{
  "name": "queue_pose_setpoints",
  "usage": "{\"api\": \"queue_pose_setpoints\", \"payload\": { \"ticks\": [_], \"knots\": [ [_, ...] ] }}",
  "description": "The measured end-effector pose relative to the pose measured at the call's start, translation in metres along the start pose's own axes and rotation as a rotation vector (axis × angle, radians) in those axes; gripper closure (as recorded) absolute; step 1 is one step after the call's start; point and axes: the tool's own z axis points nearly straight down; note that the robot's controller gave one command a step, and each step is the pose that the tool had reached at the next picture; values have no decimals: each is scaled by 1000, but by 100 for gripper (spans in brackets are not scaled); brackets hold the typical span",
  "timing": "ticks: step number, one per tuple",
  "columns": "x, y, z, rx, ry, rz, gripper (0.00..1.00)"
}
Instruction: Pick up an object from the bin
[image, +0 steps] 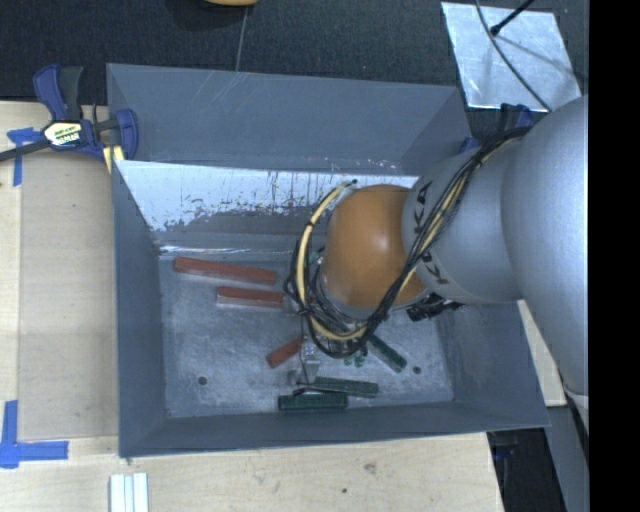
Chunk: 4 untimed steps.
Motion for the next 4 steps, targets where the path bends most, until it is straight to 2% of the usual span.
{"api": "queue_pose_setpoints", "payload": {
  "ticks": [1, 2, 3, 4],
  "knots": [
    [2, 0, -1, 0, 2, 34, 0],
    [-1, 0, -1, 1, 2, -1, 0],
    [1, 0, -2, 1, 2, 34, 100],
    [1, 0, -2, 0, 2, 34, 100]
  ]
}}
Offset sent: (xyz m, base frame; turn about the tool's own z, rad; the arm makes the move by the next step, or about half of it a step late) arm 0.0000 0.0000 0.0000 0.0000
